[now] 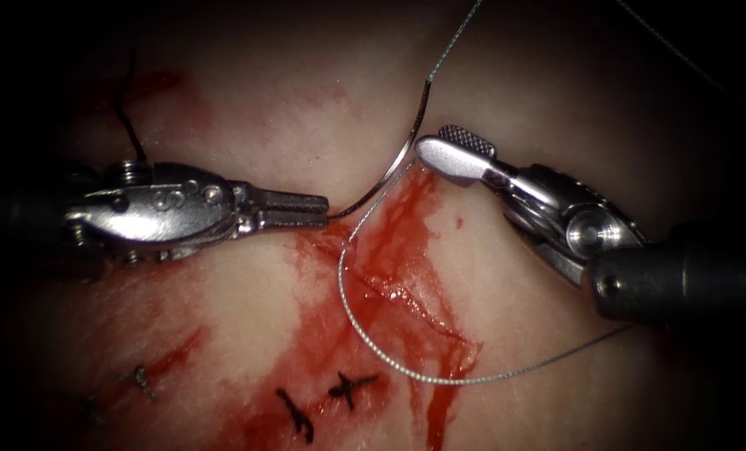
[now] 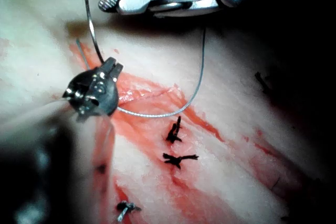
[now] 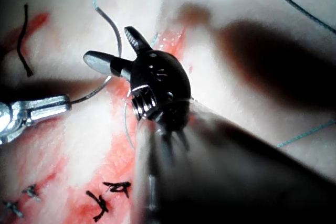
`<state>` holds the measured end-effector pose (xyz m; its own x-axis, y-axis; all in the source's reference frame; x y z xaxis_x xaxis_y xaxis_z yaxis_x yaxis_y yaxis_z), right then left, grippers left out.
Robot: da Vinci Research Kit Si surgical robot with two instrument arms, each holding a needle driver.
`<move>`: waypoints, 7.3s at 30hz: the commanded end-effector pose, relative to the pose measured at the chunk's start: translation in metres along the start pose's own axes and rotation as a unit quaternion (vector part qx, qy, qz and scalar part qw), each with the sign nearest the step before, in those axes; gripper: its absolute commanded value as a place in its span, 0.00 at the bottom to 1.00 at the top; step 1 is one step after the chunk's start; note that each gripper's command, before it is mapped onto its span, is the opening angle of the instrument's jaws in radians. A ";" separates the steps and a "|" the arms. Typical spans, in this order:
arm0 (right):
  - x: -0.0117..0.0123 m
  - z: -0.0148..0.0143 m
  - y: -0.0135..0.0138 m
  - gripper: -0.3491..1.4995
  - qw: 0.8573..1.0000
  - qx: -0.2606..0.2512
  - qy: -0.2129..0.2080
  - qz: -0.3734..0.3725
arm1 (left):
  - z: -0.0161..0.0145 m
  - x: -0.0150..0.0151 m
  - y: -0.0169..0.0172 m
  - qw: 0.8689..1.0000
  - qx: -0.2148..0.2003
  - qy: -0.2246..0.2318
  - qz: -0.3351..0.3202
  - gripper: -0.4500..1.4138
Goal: Wound Closure
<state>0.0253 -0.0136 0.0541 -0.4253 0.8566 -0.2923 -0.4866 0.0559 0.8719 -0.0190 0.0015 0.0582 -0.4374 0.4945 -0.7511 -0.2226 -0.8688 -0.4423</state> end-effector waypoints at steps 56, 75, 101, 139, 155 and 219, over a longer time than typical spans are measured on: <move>0.0010 0.0033 -0.0010 0.00 0.929 0.237 0.048 -0.279 | -0.0011 -0.0055 -0.0054 0.985 -0.068 0.036 -0.154 0.00; 0.0019 0.0047 0.0005 0.00 0.838 0.301 0.145 -0.432 | 0.0046 -0.0070 -0.0039 0.944 -0.176 -0.074 -0.268 0.00; 0.0028 0.0045 -0.0007 0.00 0.826 0.318 0.150 -0.440 | 0.0048 -0.0081 -0.0061 0.913 -0.214 -0.163 -0.305 0.00; 0.0023 0.0046 -0.0014 0.00 0.823 0.353 0.124 -0.428 | 0.0093 -0.0105 -0.0069 0.922 -0.174 -0.258 -0.231 0.00; 0.0018 0.0047 -0.0020 0.00 0.814 0.381 0.107 -0.425 | 0.0119 -0.0093 -0.0055 0.911 -0.121 -0.375 -0.126 0.00; 0.0010 0.0063 0.0003 0.00 0.768 0.412 0.077 -0.485 | 0.0099 -0.0131 -0.0079 0.726 -0.382 -0.330 -0.467 0.00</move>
<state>0.0286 -0.0099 0.0564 -0.2750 0.1282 -0.9529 -0.0130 0.9905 0.1370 -0.0196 0.0016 0.0759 -0.7846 0.5184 0.3401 -0.2546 0.2308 -0.9391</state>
